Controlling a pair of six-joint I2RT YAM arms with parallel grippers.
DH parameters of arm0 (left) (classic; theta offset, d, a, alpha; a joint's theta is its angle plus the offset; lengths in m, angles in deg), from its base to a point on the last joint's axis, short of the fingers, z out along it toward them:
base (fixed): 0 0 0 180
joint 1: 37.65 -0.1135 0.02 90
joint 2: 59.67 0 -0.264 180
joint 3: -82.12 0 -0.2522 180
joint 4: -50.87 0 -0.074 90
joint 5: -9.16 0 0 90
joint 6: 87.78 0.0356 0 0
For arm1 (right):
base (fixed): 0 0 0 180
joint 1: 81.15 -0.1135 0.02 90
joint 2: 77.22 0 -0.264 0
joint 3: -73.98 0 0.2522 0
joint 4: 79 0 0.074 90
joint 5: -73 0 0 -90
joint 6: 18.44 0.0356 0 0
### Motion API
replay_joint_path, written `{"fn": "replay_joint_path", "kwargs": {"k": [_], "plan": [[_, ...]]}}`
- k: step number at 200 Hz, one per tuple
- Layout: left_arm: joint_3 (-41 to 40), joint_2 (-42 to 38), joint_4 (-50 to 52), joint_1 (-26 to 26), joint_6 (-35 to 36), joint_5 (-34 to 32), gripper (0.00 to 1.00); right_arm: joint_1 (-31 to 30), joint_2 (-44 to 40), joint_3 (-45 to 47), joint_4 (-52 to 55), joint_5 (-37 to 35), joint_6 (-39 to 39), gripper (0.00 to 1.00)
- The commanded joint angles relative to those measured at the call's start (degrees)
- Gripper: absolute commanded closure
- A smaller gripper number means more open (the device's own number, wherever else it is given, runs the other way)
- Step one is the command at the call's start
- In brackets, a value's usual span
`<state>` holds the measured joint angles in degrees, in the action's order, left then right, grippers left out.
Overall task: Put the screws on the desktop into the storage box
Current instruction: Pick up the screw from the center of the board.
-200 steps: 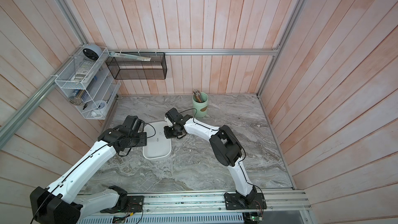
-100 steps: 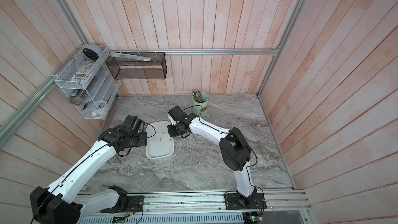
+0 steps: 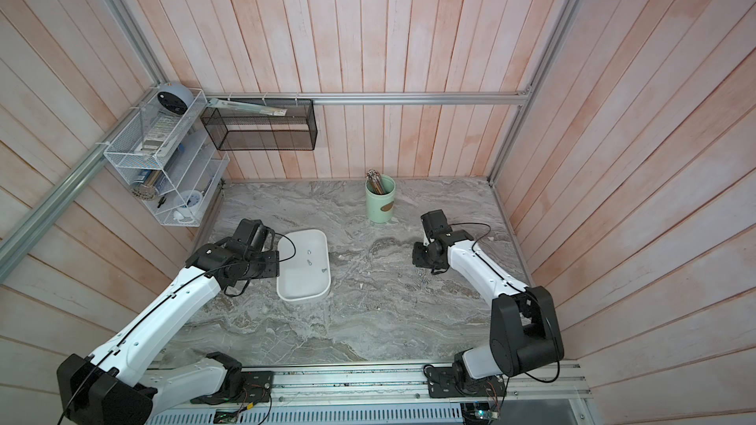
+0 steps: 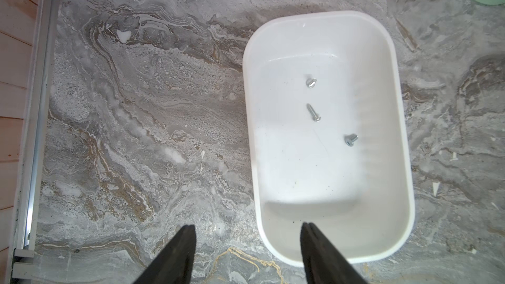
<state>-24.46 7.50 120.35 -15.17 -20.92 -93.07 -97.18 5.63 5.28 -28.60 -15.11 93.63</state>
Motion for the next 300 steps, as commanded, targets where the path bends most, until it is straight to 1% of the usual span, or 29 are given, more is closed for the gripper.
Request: {"fn": "replay_joint_path", "kwargs": {"k": [1,24,51,135,236,285,300], "plan": [[0.1,-0.3,-0.3,-0.3,0.3,0.9,0.34,0.2,-0.7,2.1,3.2,-1.8,-1.7,0.71],[0.0,-0.2,-0.3,-0.3,0.3,1.0,0.33,0.2,2.5,2.5,4.0,-3.1,-2.4,0.71],[0.0,-0.1,-0.4,-0.4,0.4,1.2,0.33,0.2,7.4,-0.2,7.0,-6.0,-3.8,0.72],[0.0,0.1,-0.2,-0.3,0.4,0.9,0.33,0.4,14.3,-4.4,9.1,-5.2,-4.7,0.73],[0.1,0.1,-0.1,-0.4,0.3,0.5,0.33,0.5,17.1,-5.9,9.6,-3.9,-4.8,0.73],[0.1,0.3,-0.1,-0.4,0.4,0.6,0.33,0.4,19.0,-5.5,9.1,-1.9,-4.2,0.78],[0.2,0.4,-0.1,-0.3,0.3,0.6,0.33,0.4,19.3,-5.6,8.9,-1.5,-4.1,0.81]]}}
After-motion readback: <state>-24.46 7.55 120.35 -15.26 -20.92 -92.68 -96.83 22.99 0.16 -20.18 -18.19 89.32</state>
